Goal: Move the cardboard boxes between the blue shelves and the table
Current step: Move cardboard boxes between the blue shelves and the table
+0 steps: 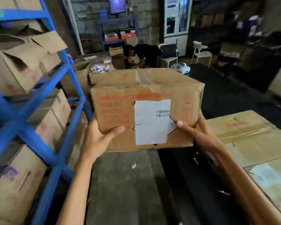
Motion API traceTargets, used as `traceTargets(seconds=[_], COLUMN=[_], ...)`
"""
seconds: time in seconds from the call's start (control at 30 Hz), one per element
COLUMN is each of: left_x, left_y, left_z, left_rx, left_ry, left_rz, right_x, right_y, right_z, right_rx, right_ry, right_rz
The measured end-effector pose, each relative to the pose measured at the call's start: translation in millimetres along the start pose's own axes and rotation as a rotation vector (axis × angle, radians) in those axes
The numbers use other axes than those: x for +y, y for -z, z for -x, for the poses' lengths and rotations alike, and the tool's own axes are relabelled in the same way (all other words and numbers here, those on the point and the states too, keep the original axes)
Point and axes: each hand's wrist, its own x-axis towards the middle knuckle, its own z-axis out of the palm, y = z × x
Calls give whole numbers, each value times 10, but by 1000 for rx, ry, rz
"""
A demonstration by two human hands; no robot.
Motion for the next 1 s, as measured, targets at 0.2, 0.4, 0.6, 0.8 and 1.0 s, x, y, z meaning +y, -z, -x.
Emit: traceTargets(seconds=[0.2, 0.4, 0.6, 0.8, 1.0], left_x=[48, 403, 750, 1030, 1243], left_y=[-985, -1934, -2881, -3612, -3999], left_z=[-690, -860, -424, 597, 1826], left_rx=[-300, -595, -901, -1153, -1328], left_ry=[-124, -235, -295, -303, -292], left_rz=[152, 298, 394, 426, 499], right_x=[-46, -191, -350, -580, -673], right_y=[699, 1294, 1604, 1677, 1693], right_z=[329, 911, 1951, 3260, 4523], right_rx=[356, 613, 929, 1207, 1401], right_ry=[-60, -60, -139, -279, -356], right_rz=[132, 286, 419, 522, 553])
